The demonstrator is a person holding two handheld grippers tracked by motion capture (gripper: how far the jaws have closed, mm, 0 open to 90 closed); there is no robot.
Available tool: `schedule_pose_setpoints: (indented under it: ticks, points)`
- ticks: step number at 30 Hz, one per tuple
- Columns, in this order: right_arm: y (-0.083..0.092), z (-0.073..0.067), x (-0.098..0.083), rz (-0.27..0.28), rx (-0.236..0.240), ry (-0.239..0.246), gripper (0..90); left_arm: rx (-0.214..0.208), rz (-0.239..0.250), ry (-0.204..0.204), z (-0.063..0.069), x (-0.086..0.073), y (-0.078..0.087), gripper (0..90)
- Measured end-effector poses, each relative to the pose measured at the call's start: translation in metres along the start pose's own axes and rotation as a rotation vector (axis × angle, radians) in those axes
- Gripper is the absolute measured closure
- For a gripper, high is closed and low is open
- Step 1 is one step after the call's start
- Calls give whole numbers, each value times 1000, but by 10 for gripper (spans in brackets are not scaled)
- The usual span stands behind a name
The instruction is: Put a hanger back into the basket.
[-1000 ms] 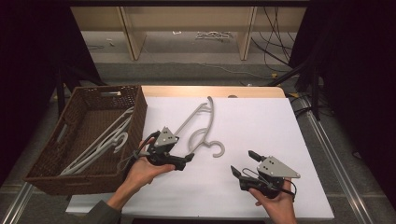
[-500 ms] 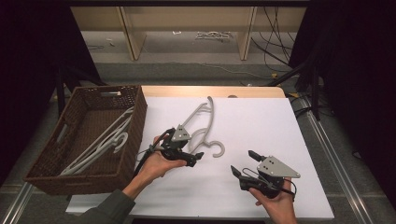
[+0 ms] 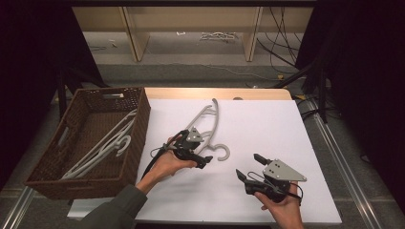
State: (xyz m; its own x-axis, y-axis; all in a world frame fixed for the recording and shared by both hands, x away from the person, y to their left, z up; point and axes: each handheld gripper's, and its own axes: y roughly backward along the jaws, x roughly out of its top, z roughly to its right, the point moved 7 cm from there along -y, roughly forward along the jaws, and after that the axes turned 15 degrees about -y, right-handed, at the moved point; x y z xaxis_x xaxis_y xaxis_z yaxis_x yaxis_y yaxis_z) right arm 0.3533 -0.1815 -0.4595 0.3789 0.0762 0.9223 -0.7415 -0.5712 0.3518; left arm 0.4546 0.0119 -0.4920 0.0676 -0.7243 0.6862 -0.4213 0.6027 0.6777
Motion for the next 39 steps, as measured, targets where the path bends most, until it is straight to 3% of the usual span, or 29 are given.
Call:
schedule_pose_setpoints:
  ticks: [1,2,5,7,8,17,21,25,27,32,36,38,39]
  points:
    - [1,0,-1,-13,-3,1,228,-1,-8,-29,-3,0,-1,227]
    - [0,0,-1,-7,2,-4,227,0,-10,78,3,0,-3,229]
    - [1,0,0,-9,-4,1,228,8,-20,67,-1,1,-5,251]
    - [1,-1,-2,-27,3,-11,228,19,-35,36,-4,1,-7,252]
    - [1,-1,-2,-26,2,-10,228,19,-39,44,-4,1,-8,256]
    - [0,0,-2,-18,-1,5,228,-12,-114,27,-9,-9,-25,327]
    - [-2,0,-1,0,3,4,227,-23,-132,30,-11,-8,-29,368]
    - [0,0,-1,-15,-1,4,228,-39,-160,14,-12,-6,-34,425]
    - [0,0,-2,-18,-1,5,228,-52,-199,11,-14,-9,-36,439]
    - [-1,-1,-1,-9,6,5,227,-71,-250,40,-16,-12,-40,516]
    - [-2,0,-1,1,6,4,228,-72,-251,61,-19,-10,-42,548]
    - [-1,0,-1,-8,5,3,227,-86,-289,51,-21,-12,-42,575]
    - [-1,0,-1,-8,5,3,227,-93,-308,76,-21,-12,-42,575]
